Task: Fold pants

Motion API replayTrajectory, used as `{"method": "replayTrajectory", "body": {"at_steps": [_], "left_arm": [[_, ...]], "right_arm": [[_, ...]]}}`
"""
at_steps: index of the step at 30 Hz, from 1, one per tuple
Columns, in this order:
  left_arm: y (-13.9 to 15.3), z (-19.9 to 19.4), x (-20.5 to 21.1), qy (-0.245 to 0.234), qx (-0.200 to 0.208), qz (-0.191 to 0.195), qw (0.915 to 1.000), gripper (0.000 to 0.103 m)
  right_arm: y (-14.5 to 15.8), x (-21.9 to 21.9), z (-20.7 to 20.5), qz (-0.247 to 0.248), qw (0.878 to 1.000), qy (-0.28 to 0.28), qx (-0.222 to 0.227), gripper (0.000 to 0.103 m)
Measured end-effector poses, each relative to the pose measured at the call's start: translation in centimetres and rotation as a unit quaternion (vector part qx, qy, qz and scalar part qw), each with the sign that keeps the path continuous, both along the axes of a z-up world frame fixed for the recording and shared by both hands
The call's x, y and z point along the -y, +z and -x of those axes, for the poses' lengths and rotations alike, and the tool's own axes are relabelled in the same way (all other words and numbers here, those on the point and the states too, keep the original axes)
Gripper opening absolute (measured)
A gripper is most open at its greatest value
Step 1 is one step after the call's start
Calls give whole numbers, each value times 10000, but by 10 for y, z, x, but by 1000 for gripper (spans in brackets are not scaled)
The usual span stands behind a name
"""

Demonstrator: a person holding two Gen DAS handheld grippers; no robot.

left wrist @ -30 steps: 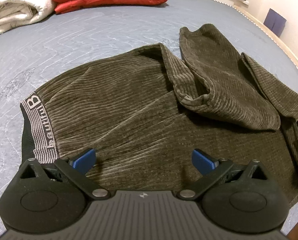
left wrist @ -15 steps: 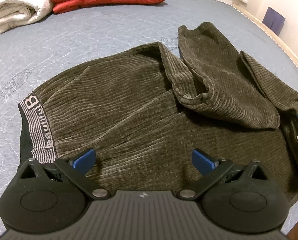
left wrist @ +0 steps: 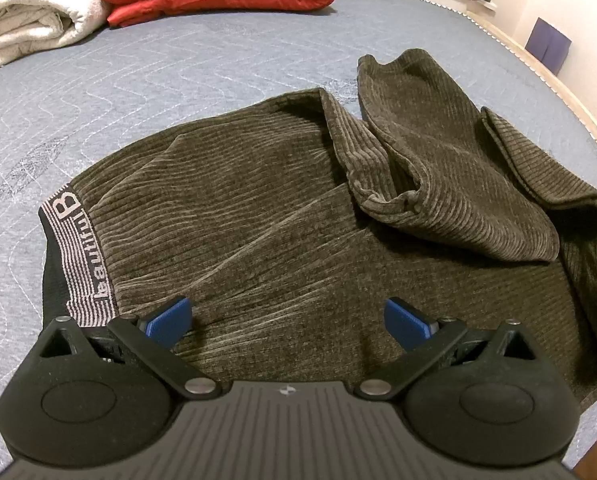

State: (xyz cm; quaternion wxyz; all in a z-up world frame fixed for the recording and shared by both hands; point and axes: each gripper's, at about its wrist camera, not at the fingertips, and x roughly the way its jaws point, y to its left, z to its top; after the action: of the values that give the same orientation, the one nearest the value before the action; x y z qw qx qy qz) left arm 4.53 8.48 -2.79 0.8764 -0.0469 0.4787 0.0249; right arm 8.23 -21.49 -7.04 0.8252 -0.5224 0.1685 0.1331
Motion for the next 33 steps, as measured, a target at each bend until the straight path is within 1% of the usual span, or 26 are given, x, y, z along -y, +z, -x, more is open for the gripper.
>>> {"method": "replayTrajectory", "body": {"at_steps": [2,4,6,7,9,10,12,13,14,15,16,17,18,19,20,21,22,23,24,25,28,31,32,33], "left_arm": [[0,0,-1,-7,-1,1,10000,102],[0,-1,0,1,-1,-1,10000,102],[0,-1,-1,20,0,4,10000,102],[0,-2,-1,28,-1,11,10000,102],[1,-2,-1,36,0,23,10000,102],[1,-2,-1,43,11,28,10000,102],[4,0,0,55,53,44,10000,102],[5,0,1,30,71,58,10000,102],[6,1,2,7,80,68,9999,102],[6,1,3,-21,90,78,9999,102],[7,1,5,-47,94,86,9999,102],[7,1,7,-71,88,92,9999,102],[7,1,8,-87,77,101,9999,102],[6,1,10,-98,68,114,9999,102],[6,0,11,-106,59,123,9999,102],[6,-1,12,-111,53,122,9998,102],[5,-1,14,-117,49,116,9999,102],[5,-2,15,-127,44,108,9999,102],[4,-3,15,-133,40,103,9999,102],[4,-3,17,-135,35,94,9999,102],[1,-4,21,-144,13,43,9999,102],[-2,-4,24,-156,-10,-13,9999,102],[-2,-4,24,-147,-13,-24,9999,102],[-2,-3,23,-133,-14,-27,9999,102]], "right_arm": [[11,5,-2,-264,9996,-126,26,13],[29,15,-6,-728,9968,-339,7,11],[51,30,-9,-1346,9888,-641,49,10],[62,40,-11,-1688,9822,-823,80,10],[86,71,-12,-2565,9583,-1256,76,10],[95,91,-12,-2975,9431,-1481,92,10],[107,135,-11,-3707,9067,-2004,178,9],[110,161,-9,-4069,8826,-2345,231,9],[111,195,-5,-4476,8475,-2836,319,9],[109,225,0,-4783,8124,-3311,404,9],[105,253,6,-5049,7733,-3803,488,9],[98,284,14,-5316,7221,-4393,551,9],[86,317,25,-5549,6629,-4997,544,9],[71,344,37,-5724,6076,-5484,494,9],[55,368,49,-5841,5548,-5911,386,9],[39,387,60,-5934,5072,-6245,256,9],[21,407,73,-6093,4568,-6481,96,9],[10,418,79,-6288,4285,-6488,-43,9],[1,427,83,-6422,4178,-6425,-148,8],[-2,433,85,-6526,4188,-6313,-117,8],[-1,435,84,-6557,4420,-6121,-29,8],[3,440,82,-6560,4544,-6026,129,8],[3,443,85,-6532,4520,-6071,214,8],[6,442,85,-6584,4471,-6050,232,8]]}}
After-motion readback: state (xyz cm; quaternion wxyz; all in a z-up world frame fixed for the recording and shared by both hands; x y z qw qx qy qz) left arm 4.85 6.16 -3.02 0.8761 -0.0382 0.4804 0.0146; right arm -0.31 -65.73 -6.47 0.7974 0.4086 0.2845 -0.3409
